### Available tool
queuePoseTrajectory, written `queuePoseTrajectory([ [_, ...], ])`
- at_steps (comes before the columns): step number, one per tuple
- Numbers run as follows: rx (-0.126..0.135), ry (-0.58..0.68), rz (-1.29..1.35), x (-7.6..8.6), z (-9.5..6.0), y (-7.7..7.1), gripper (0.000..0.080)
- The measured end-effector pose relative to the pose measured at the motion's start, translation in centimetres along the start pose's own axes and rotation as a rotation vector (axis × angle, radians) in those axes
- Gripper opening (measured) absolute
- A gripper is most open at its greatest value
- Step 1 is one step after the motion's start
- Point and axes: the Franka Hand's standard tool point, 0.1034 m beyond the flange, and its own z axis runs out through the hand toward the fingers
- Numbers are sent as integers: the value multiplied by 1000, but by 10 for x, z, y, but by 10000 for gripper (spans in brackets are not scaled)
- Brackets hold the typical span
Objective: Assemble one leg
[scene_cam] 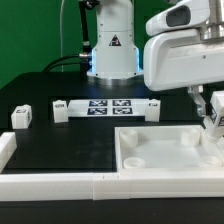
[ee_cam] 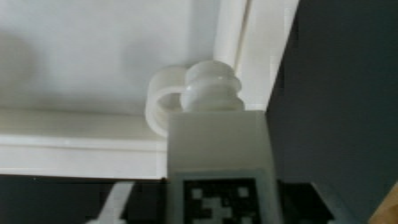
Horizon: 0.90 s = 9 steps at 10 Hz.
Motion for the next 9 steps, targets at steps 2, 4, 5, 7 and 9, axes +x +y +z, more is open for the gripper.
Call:
queuePoseTrajectory([
  [2, -8, 46, 0, 2, 0, 2, 287],
  [4, -14, 63, 1, 2, 8, 6, 287],
  [5, -18, 91, 1, 6, 9, 7, 287],
  [7, -31, 160, 1, 10, 14, 10, 287],
  [9, -32, 161, 1, 17, 16, 13, 287],
])
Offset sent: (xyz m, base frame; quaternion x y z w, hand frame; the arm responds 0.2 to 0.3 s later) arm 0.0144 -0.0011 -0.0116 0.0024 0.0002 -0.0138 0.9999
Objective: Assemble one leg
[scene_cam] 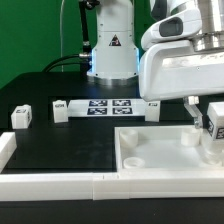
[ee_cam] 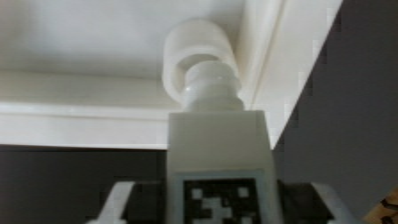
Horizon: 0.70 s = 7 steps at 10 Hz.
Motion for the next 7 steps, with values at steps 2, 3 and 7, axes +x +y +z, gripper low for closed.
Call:
queuePoseTrajectory([
  [2, -6, 22, -3, -1, 3, 3, 287],
  [3, -7, 26, -3, -1, 3, 3, 287],
  [7, -13, 40, -3, -9, 4, 5, 288],
])
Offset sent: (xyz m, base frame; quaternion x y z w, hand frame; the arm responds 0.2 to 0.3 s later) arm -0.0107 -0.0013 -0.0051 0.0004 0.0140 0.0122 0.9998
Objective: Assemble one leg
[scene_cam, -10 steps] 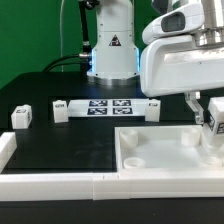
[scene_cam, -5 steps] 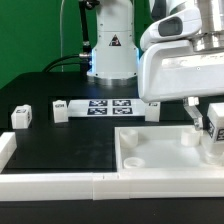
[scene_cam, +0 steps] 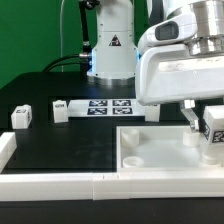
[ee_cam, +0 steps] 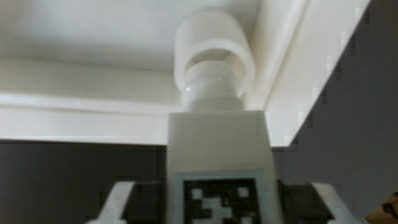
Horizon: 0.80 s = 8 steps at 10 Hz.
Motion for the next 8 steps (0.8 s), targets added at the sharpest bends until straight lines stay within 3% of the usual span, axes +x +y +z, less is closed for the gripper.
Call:
queuePoseTrajectory([
  [3, -7, 13, 0, -10, 4, 2, 288],
  [8, -18, 64, -3, -10, 5, 6, 288],
])
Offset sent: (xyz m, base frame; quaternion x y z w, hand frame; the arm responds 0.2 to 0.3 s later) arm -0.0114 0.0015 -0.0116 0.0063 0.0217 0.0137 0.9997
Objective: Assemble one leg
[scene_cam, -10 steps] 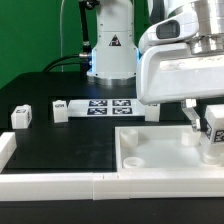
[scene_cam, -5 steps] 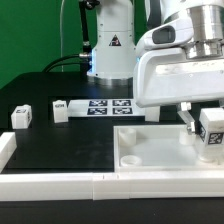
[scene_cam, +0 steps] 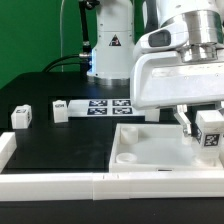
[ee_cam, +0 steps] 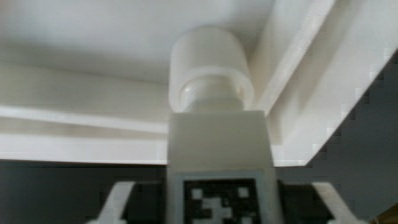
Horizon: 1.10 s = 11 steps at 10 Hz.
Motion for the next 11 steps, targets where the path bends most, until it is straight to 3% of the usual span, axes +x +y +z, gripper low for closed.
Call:
queuePoseTrajectory([
  [1, 0, 0, 0, 0, 0, 0, 347],
  [2, 0, 0, 0, 0, 0, 0, 530],
  [3, 0, 0, 0, 0, 0, 0, 530],
  [4, 0, 0, 0, 0, 0, 0, 629],
  [7, 1, -6, 1, 1, -1, -1, 648],
  [11, 16, -36, 4, 22, -15, -4, 648],
])
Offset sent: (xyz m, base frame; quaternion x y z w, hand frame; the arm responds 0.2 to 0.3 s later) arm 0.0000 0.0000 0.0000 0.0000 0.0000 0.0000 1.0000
